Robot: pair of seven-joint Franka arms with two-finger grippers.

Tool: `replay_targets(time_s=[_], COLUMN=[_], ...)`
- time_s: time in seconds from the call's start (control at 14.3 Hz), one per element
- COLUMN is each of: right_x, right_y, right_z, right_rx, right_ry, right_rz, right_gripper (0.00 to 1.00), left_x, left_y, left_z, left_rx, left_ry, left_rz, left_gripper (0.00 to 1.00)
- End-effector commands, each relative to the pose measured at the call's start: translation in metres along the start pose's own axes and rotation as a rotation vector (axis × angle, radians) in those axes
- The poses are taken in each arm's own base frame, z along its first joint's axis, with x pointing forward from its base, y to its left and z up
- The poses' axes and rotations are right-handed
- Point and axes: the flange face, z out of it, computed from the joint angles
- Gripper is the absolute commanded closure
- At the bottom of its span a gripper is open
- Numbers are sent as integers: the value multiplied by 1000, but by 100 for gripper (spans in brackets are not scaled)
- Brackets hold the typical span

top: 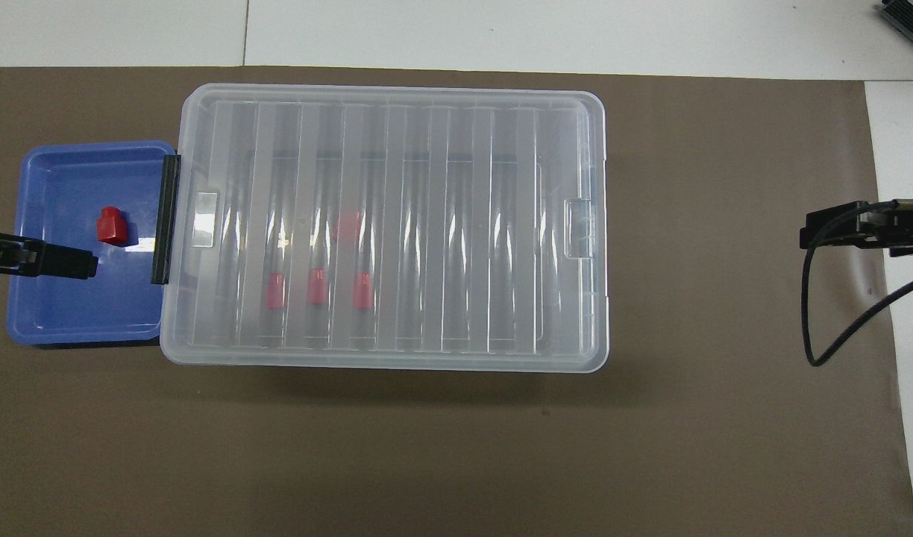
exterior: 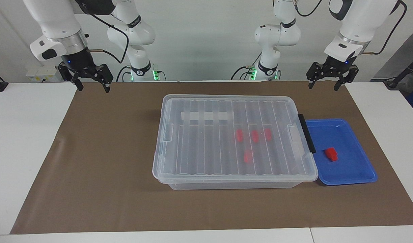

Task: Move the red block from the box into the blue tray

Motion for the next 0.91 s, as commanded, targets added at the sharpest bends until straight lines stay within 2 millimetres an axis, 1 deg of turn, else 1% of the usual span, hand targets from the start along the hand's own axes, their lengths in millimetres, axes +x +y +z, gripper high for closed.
replay_targets(time_s=[0.0, 0.14, 0.28, 0.35, 0.56, 0.84], right_x=[7, 6, 5, 2, 1, -2], right_y=[2, 2, 3, 5, 6, 3], right_z=[-6, -7, -1, 1, 1, 4], right_rx=[-16, -17, -20, -19, -17, -18], right_ry=[-8, -19, -35, -54, -59, -65], right_rz=[19, 18, 23, 27, 24, 13], right_gripper=[0, 0, 0, 0, 0, 0], left_x=[0, 2, 3, 2, 1, 0], left_y=[-9, -9, -10, -8, -7, -10], left_z=[2, 4, 7, 4, 4, 3], left_rx=[19, 20, 20, 20, 18, 18], left_ry=[20, 26, 20, 21, 12, 14], left_rz=[-5, -5, -6, -2, -5, -11], left_gripper=[0, 0, 0, 0, 0, 0])
